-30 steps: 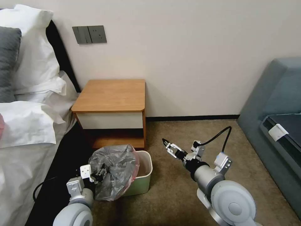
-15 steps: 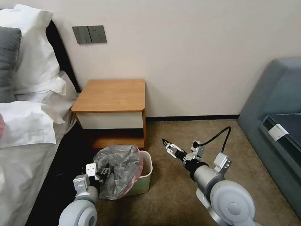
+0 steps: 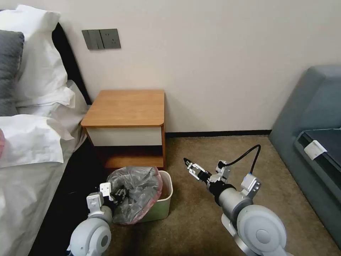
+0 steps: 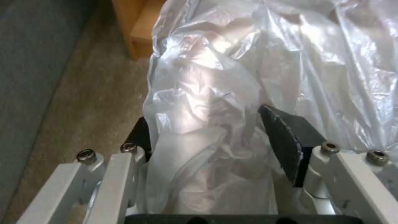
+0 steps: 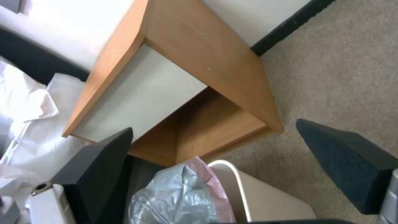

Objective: Pick up the garbage bag from the table and place it over the trash can.

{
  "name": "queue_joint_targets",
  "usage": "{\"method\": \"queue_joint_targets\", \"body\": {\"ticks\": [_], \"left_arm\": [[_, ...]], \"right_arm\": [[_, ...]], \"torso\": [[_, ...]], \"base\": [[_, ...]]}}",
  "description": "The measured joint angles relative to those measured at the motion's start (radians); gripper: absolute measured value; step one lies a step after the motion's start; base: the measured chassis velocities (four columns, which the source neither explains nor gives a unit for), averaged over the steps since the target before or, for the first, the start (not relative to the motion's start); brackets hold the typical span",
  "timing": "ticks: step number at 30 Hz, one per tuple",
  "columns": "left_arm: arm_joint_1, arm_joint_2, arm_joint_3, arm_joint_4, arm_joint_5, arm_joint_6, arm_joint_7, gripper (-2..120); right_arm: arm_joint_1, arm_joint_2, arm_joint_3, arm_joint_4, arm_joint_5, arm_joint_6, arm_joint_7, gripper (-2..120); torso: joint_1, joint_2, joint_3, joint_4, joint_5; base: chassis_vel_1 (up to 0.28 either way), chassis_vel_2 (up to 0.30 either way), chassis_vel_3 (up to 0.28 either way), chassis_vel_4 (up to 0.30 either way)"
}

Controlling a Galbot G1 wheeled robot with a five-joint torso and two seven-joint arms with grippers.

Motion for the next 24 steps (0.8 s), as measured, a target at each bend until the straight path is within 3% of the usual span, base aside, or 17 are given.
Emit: {"method": "queue_joint_targets", "body": {"ticks": [5, 11, 14, 15, 17, 18, 21, 24], "left_arm": [[-0.007, -0.005, 0.002, 0.007, -0.017, 0.007, -0.018, 52], [-0.005, -0.019, 0.001, 0.009, -0.039, -0.006, -0.040, 27], [0.002, -0.022, 0.001, 0.007, -0.040, -0.021, -0.040, 21], [0.019, -0.028, 0.002, -0.003, -0.043, -0.059, -0.035, 13], [0.027, -0.030, 0.002, -0.007, -0.044, -0.077, -0.030, 11], [0.057, -0.035, -0.003, -0.024, -0.037, -0.137, -0.009, 7], [0.085, -0.040, -0.010, -0.044, -0.023, -0.186, 0.011, 5], [0.140, -0.060, -0.020, -0.100, 0.021, -0.313, 0.051, 5]], "right_arm": [[-0.001, 0.001, 0.001, 0.000, -0.003, 0.000, 0.000, 100], [0.000, -0.006, 0.003, 0.014, -0.002, 0.001, -0.001, 100], [0.000, -0.010, 0.004, 0.027, -0.001, 0.001, -0.001, 100], [0.003, -0.021, 0.007, 0.054, 0.003, 0.001, -0.003, 100], [0.003, -0.026, 0.008, 0.063, 0.005, 0.001, -0.003, 100], [0.004, -0.044, 0.010, 0.092, 0.010, 0.000, -0.010, 100], [0.004, -0.064, 0.011, 0.120, 0.014, -0.006, -0.021, 100], [0.004, -0.127, -0.017, 0.176, 0.017, -0.045, -0.071, 100]], "torso": [[0.000, 0.000, 0.000, 0.0000, 0.0003], [0.000, 0.000, 0.000, 0.0001, 0.0003], [0.000, 0.000, 0.000, 0.0001, 0.0001], [0.000, 0.000, 0.000, 0.0000, -0.0003], [0.000, 0.000, 0.000, 0.0000, -0.0004], [0.000, 0.000, 0.000, -0.0002, -0.0010], [0.000, 0.000, 0.000, 0.0000, -0.0001], [0.000, 0.000, 0.000, 0.0000, -0.0001]], "base": [[0.000, 0.000, 0.000, 0.000], [0.000, 0.000, 0.000, 0.000], [0.000, 0.000, 0.000, 0.000], [0.000, 0.000, 0.000, 0.000], [0.000, 0.000, 0.000, 0.000], [0.000, 0.000, 0.000, 0.000], [0.000, 0.000, 0.000, 0.000], [0.000, 0.000, 0.000, 0.000]]}}
